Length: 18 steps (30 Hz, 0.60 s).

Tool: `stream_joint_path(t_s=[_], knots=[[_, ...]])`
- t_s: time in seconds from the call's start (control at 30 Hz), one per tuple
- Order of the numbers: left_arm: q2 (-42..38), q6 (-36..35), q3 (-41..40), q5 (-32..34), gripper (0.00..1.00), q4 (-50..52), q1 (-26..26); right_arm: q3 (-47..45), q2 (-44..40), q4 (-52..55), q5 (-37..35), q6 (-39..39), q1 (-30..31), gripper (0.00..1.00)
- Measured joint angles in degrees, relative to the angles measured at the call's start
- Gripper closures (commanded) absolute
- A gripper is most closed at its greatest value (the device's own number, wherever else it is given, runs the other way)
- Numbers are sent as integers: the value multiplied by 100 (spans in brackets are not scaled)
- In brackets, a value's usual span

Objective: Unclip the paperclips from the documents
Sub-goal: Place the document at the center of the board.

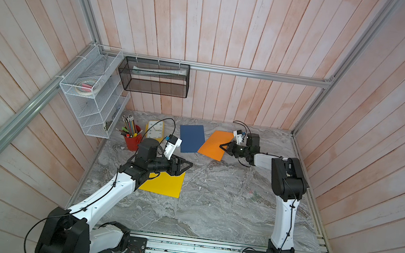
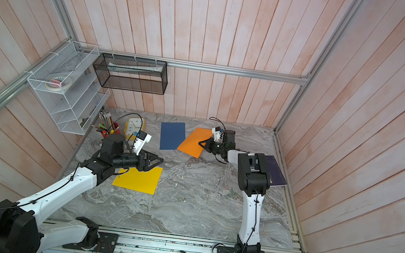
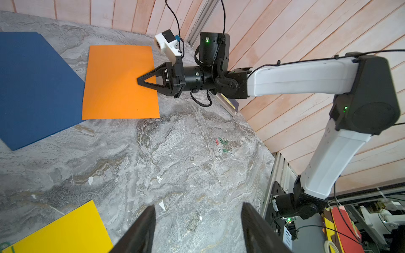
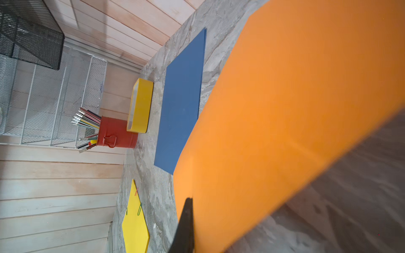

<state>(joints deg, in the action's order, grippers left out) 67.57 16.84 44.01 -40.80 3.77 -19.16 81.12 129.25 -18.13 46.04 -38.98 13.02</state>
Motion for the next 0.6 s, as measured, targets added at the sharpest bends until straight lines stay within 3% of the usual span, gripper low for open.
stream_joint_path(t_s=[0.2, 0.6], knots=[[0, 83, 0, 160, 35, 31, 0, 415, 127, 804, -332, 101, -26, 66], [-162, 387, -114, 726, 35, 208, 0, 844, -24, 2402, -1209, 619, -85, 44]])
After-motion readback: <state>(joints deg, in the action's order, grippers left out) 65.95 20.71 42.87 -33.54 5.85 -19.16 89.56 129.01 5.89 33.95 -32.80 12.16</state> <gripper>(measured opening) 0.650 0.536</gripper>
